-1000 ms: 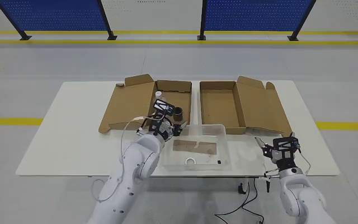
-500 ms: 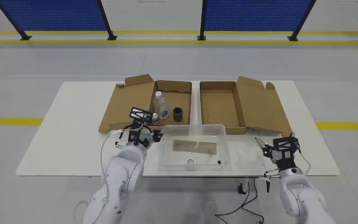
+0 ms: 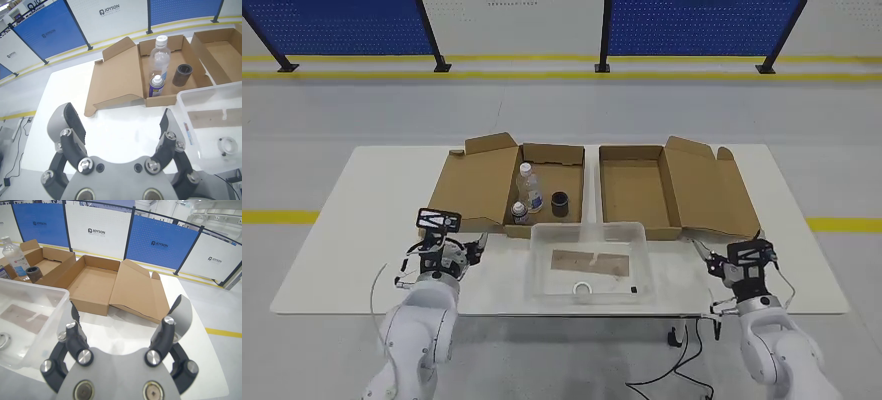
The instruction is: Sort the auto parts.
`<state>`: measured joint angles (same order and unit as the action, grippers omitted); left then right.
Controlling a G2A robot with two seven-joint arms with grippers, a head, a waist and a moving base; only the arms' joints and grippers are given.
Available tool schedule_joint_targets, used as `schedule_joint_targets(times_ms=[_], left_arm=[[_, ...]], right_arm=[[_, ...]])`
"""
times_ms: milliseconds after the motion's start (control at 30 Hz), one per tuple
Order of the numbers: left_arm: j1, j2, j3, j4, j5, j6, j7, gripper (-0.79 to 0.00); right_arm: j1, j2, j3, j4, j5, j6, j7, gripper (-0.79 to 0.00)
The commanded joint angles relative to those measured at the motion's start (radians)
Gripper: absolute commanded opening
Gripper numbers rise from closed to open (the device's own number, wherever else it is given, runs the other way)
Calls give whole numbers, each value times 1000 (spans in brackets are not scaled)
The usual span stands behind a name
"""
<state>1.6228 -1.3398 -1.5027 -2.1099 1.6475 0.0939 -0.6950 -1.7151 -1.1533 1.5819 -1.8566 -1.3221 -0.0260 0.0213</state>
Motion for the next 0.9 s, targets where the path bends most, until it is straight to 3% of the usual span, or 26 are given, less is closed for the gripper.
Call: schedule_joint_targets(times_ms=[0,200,500,633,733,867], left_arm=[[5,1,-7,0,8,2,-3,0],[5,1,-7,0,8,2,-3,0],[5,1,-7,0,8,2,-3,0],[5,1,-7,0,8,2,-3,0],[5,1,-7,0,8,2,-3,0],[5,1,-7,0,8,2,-3,0]], right_arm=[[4,-1,-11,-32,-20,-1,30,0],[18,-2,-74,-174,-65,-63,170,0],[100,-1,-200,-344,-98,-209,507,0],[178,-4,-254,-342,-122,-247,622,0],[245,-4,-294,-309,-193,-297,633,0],[306,-13,-353,-255,-214,-289,694,0]])
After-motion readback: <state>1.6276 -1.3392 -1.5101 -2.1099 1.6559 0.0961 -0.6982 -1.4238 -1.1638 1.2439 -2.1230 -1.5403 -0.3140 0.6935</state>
